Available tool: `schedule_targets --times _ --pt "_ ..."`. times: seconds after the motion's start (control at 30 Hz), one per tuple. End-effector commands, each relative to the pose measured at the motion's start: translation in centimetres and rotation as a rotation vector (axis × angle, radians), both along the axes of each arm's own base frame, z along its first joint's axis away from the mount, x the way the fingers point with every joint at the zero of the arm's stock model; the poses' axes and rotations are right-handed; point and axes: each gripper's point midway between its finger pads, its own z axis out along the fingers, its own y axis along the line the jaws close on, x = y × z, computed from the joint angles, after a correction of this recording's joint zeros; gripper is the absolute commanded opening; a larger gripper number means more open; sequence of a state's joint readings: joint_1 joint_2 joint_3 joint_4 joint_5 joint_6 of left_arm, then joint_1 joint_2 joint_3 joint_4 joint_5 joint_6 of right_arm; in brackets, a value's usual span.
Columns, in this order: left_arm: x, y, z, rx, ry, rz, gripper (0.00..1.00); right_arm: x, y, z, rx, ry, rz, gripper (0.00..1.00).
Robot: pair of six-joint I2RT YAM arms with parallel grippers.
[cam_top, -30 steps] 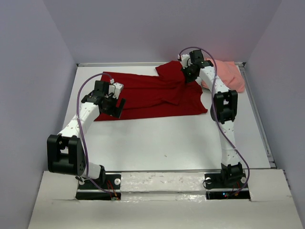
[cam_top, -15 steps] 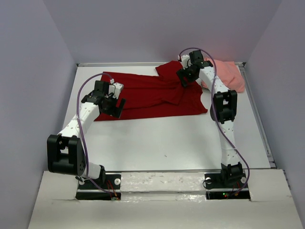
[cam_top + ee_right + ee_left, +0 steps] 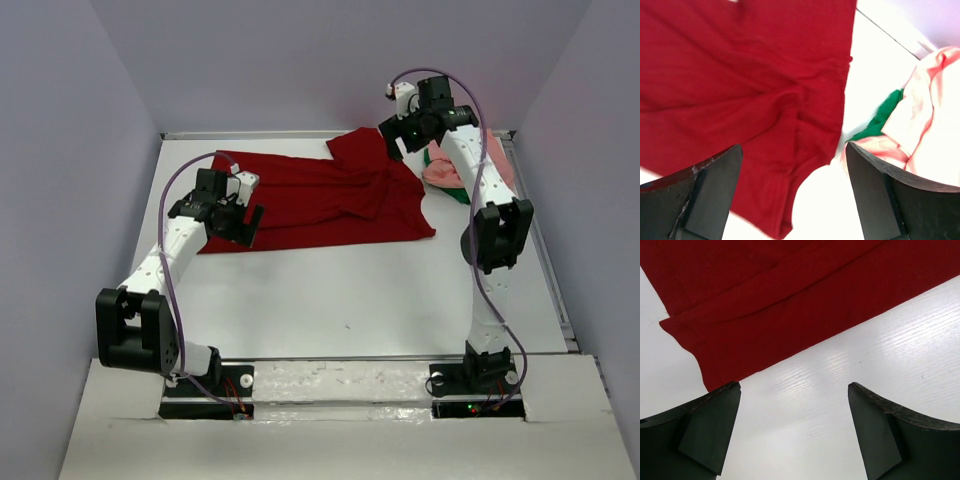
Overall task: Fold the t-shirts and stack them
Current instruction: Fold the flattened tshirt in 1/3 of the way
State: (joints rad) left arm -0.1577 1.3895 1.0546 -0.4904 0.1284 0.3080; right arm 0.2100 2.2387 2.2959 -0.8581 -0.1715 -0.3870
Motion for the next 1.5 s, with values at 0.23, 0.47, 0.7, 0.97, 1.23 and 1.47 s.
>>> schedule_targets --times 0.23,0.47,0.7,0.97,1.23,1.47 --pt "0.0 -1.9 0.2 -0.055 0.008 -0.070 0.99 -11.2 4.2 0.5 0.148 0.263 0.214 0.91" --pt "0.5 -2.8 -0.5 -0.040 0.036 -0.090 0.99 -15.3 6.0 -3.6 0.132 0.437 0.318 0.91" --pt "0.7 -3.3 -1.0 -0.033 0.051 -0.101 0.99 -16.5 8.2 -5.5 0.153 0.519 0.380 0.91" --pt "1.2 -3.4 -1.7 -0.022 0.066 -0.100 0.99 -16.9 9.9 -9.0 0.069 0.568 0.409 0.89" --pt "1.6 -3.5 -2.3 -0.013 0.080 -0.099 0.99 -15.9 10.1 -11.2 0.031 0.574 0.383 0.89" --pt "1.6 -3.6 -2.2 -0.013 0.077 -0.103 0.99 -14.0 9.6 -11.5 -0.012 0.501 0.336 0.89"
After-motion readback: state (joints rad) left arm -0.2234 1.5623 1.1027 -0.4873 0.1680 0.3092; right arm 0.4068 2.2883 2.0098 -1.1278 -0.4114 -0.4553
